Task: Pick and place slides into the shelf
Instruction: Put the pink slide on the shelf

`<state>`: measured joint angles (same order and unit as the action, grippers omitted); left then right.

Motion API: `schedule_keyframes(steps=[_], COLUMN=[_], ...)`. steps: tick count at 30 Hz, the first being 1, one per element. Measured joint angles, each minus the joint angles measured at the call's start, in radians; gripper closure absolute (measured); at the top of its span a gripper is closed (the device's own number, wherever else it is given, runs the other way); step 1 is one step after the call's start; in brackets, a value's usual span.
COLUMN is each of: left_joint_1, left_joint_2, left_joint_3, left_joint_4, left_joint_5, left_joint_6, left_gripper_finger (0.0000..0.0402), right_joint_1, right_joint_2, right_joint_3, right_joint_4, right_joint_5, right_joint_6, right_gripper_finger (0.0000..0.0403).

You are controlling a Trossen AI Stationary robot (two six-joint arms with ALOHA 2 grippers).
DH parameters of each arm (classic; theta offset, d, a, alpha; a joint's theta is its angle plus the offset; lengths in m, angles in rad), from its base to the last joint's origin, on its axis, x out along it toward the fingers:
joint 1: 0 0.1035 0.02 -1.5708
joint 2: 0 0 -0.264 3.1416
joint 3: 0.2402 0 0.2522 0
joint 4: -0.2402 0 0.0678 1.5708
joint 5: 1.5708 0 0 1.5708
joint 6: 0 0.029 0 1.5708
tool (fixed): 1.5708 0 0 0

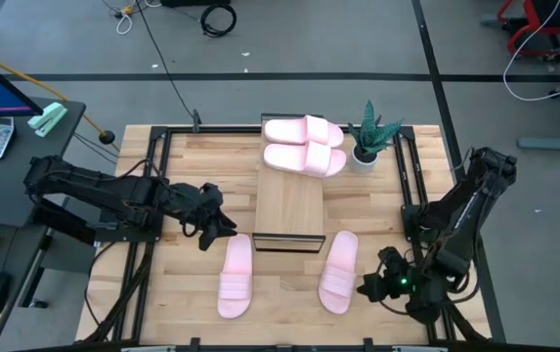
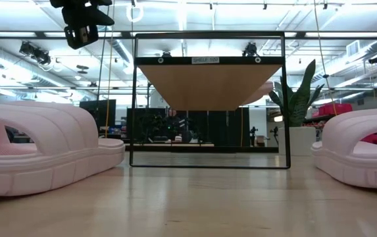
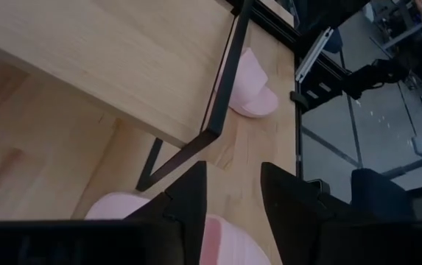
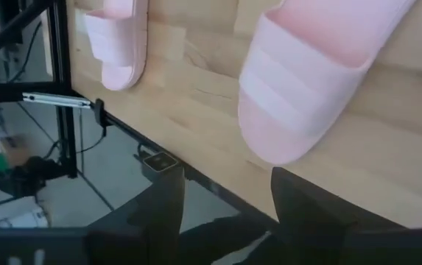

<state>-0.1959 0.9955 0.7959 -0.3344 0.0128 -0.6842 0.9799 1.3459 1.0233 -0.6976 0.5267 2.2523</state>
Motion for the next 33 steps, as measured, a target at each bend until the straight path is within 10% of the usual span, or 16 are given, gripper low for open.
schedule_keyframes(steps=[20,33], left_joint_1=[0.003,0.003], left_joint_2=[0.000,0.000], left_joint_3=[0.000,0.000], left_joint_4=[0.002,0.002], left_joint_5=[0.036,0.037], left_joint_6=[0.069,0.063], left_gripper_finger=[0.0261,0.0275], right_joint_1=[-0.263,-0.349], right_joint_2=[-0.110,-0.254], right_joint_3=[0.000,0.000], right_joint_4=[-0.158,-0.187], right_joint_5=[-0.285,-0.248], right_joint_6=[-0.407,-0.632], right_gripper_finger=[0.0192,0.0192])
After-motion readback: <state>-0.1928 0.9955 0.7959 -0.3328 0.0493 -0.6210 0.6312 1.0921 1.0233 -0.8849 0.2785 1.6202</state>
